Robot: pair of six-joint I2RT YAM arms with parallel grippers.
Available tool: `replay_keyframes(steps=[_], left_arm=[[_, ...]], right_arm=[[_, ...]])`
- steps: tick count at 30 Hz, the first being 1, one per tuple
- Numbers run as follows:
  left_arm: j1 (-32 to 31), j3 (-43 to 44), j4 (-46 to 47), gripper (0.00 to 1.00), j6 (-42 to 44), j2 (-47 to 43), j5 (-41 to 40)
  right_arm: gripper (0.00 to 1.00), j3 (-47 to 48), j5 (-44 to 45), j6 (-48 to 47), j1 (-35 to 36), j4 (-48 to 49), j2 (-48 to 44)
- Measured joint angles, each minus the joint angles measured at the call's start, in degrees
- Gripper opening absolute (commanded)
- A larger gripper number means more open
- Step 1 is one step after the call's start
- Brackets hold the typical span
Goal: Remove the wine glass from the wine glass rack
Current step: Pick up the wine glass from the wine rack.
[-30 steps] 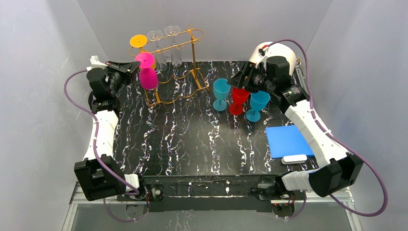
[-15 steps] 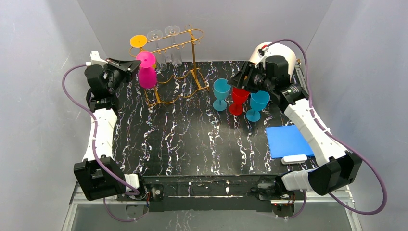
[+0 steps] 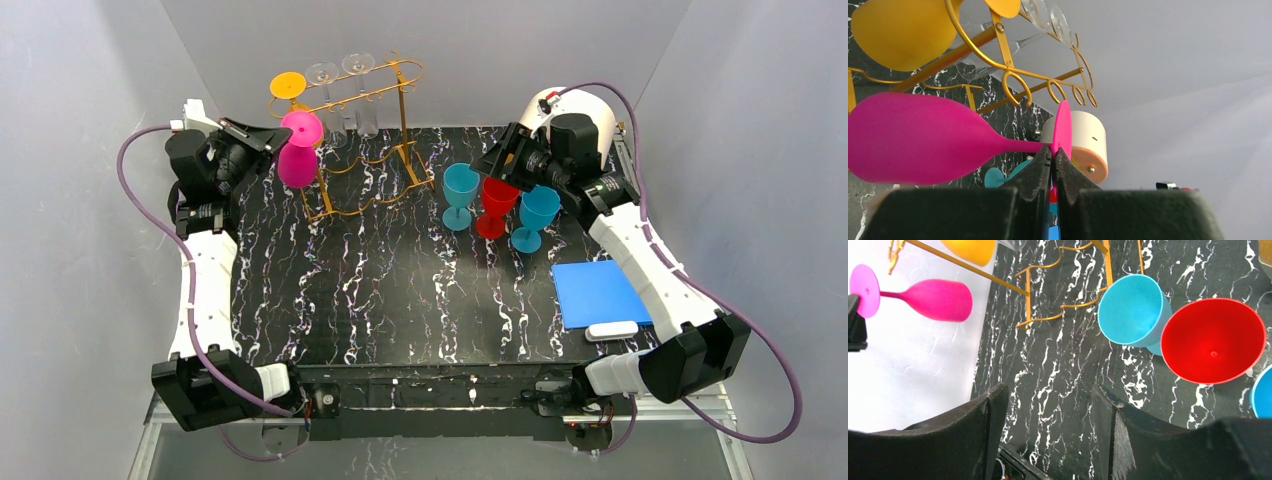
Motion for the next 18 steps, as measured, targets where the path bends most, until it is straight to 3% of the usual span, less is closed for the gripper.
replay_keyframes(steps=[10,18], left_arm=[[-3.19,-3.5,6.73,0.0,0.2,-1.75,5.6],[-17.22,-8.63,8.37,0.0,4.55,-1.66,10.4]], right_arm=[[0.72,-2.99,-6.29,3.96,0.0,9.66,1.25],[0.71,-8.46,-17.27,9.6,0.0,22.03,1.95]])
